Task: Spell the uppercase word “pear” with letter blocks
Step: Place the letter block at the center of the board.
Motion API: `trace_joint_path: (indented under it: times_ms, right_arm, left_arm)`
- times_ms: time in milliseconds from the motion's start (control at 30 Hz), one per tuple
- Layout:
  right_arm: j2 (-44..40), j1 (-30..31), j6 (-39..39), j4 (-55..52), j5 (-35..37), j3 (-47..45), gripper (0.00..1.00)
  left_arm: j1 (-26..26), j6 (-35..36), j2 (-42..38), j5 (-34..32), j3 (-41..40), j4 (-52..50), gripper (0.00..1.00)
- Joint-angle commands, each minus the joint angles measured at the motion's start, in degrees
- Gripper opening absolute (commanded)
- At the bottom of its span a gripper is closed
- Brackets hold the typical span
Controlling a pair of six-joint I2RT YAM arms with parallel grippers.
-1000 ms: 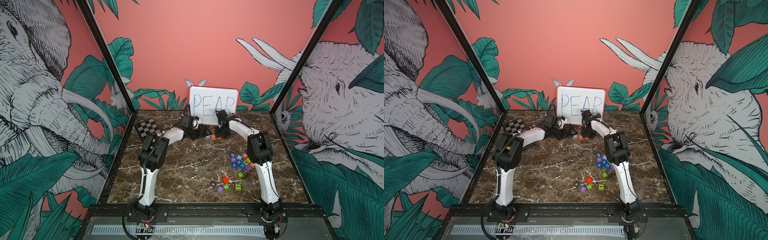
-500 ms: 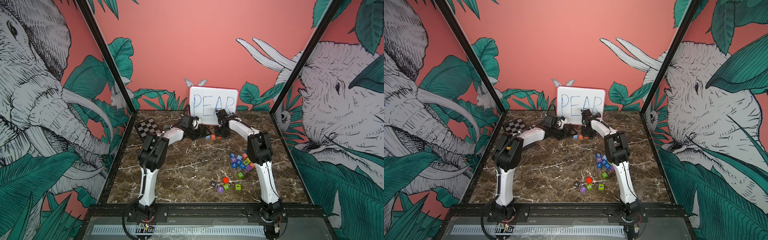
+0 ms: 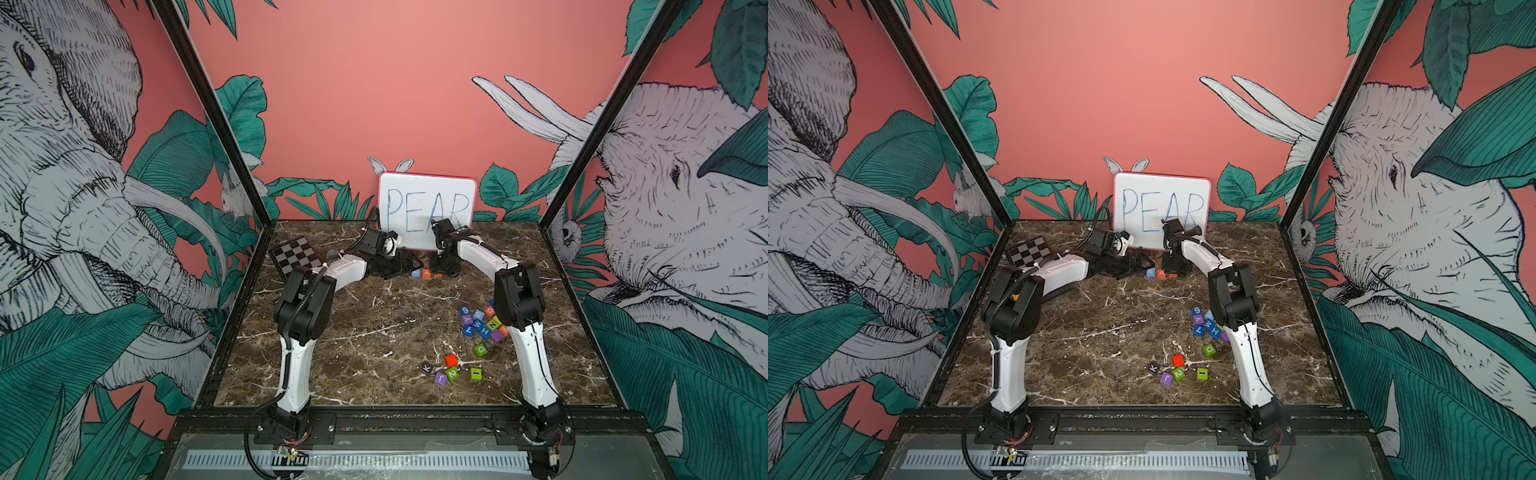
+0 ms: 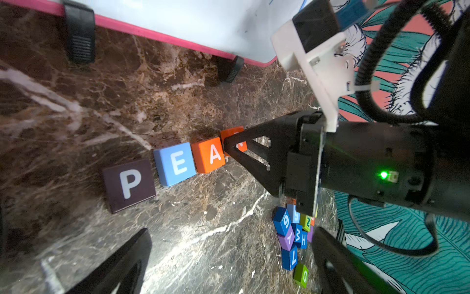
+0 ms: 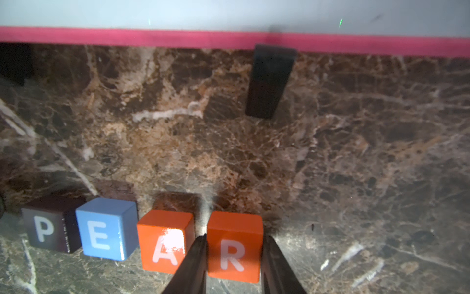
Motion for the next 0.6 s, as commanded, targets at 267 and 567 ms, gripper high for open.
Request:
trace_joint_path:
  times_ms: [267,567]
  right_arm:
    - [0.89,0.26,0.95,-1.38,1.04,1.30,0.37]
    - [0.83,0.22,1.17,-1.50,0.92,1.61,0.38]
  left_arm:
    - [0.37,0.30,-3.92,0.63,-1.12,1.15,0.99]
    - [0.39,0.36,-4.26,0.63,-1.47,1.25,0.99]
